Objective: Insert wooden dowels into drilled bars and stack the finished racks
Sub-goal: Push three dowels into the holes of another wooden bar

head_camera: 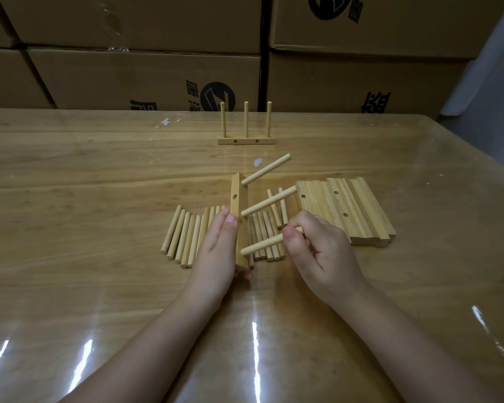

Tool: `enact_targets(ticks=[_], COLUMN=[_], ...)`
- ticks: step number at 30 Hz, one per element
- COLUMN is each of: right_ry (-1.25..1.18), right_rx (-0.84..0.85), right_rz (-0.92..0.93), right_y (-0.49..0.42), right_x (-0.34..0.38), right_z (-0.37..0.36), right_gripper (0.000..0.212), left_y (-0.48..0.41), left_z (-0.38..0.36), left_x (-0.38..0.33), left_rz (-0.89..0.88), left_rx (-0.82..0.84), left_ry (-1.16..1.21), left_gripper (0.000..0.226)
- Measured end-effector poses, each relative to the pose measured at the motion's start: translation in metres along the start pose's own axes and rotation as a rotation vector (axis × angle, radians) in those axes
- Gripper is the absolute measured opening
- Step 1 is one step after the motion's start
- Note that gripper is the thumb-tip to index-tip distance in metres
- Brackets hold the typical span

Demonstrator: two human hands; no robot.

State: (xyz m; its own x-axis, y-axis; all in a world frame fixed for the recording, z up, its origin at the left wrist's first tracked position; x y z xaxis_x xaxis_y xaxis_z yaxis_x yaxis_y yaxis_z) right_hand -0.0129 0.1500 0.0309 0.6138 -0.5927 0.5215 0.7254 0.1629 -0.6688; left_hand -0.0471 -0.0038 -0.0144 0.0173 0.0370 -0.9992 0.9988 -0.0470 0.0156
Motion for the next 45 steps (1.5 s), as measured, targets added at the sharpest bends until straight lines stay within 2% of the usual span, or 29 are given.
enact_targets(ticks=[15,18,23,26,29,32,36,39,45], right_ry=[0.042,0.02,-0.16,-0.115,-0.084,-0.09,-0.201,-0.258,-0.392], right_rx=[-0.069,-0.043,0.032,0.105,0.119,0.061,0.055,0.075,0.067], right_rz=[0.025,-0.002,-0.087,-0.169,-0.233,-0.255,-0.401,-0.498,-0.577], right_y=[-0.001,-0.001,0.003,0.007,0.009,0.005,0.003,0.003,0.002], right_x=[0.015,0.014,0.01,0.007,0.005,0.002,-0.005,-0.01,-0.012], right_z=[-0.001,-0.001,-0.004,-0.01,-0.015,-0.013,-0.012,-0.013,-0.012], right_gripper=[0.035,0.035,0.028,0.034,0.034,0.02,0.01,0.014,0.017], left_y=[0.005,0.006,0.009,0.01,0.009,0.008,0.007,0.007,0.006], left_z=[-0.002,-0.003,-0.004,-0.002,-0.002,-0.003,-0.003,-0.003,-0.002], left_x=[-0.003,-0.005,-0.011,-0.014,-0.014,-0.014,-0.014,-0.014,-0.014], left_rz=[-0.021,-0.024,-0.153,-0.207,-0.173,-0.125,-0.102,-0.111,-0.091], left_rx=[0.066,0.055,0.081,0.077,0.094,0.139,0.139,0.161,0.197], left_ry=[-0.001,-0.017,-0.038,0.03,0.145,0.261,0.305,0.318,0.332], left_gripper=[0.045,0.039,0.041,0.035,0.036,0.035,0.031,0.021,0.031])
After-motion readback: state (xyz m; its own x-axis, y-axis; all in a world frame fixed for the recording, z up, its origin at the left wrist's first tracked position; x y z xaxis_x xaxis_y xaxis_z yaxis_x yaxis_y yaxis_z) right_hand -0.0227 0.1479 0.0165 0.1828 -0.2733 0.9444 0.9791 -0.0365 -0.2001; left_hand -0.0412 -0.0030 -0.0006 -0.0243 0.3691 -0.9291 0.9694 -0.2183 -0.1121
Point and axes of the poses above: each hand's wrist, its own y-axis away from the middle knuckle, its own z-axis out of the back of the hand, x = y × z, the point moved 2 cm from there along -y, towards the middle knuckle
